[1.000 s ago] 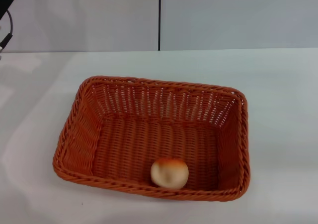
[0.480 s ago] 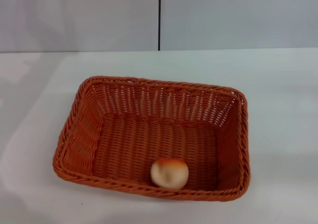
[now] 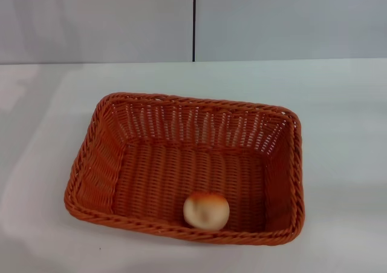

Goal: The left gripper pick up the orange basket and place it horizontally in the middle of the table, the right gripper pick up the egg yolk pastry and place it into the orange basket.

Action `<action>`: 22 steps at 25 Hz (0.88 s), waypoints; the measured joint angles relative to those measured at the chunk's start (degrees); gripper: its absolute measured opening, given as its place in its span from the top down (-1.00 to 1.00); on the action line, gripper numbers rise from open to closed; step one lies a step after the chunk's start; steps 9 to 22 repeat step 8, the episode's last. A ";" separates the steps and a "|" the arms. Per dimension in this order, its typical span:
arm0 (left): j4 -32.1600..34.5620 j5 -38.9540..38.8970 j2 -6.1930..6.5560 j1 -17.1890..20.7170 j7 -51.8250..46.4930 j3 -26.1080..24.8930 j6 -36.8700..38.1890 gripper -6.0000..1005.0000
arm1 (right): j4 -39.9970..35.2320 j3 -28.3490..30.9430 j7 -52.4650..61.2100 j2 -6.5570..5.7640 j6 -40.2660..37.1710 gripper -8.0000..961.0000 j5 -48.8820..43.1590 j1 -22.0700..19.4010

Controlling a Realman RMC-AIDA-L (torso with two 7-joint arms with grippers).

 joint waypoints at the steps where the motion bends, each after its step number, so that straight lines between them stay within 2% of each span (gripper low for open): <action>1: -0.16 -0.04 -0.03 0.11 0.00 -0.01 0.12 -0.25 | 0.02 0.03 0.00 0.00 0.27 -0.39 0.01 0.22; 22: -0.53 -0.12 -0.03 0.15 0.00 -0.03 0.80 -0.25 | 0.08 -0.15 0.00 0.00 0.71 -0.39 0.05 0.92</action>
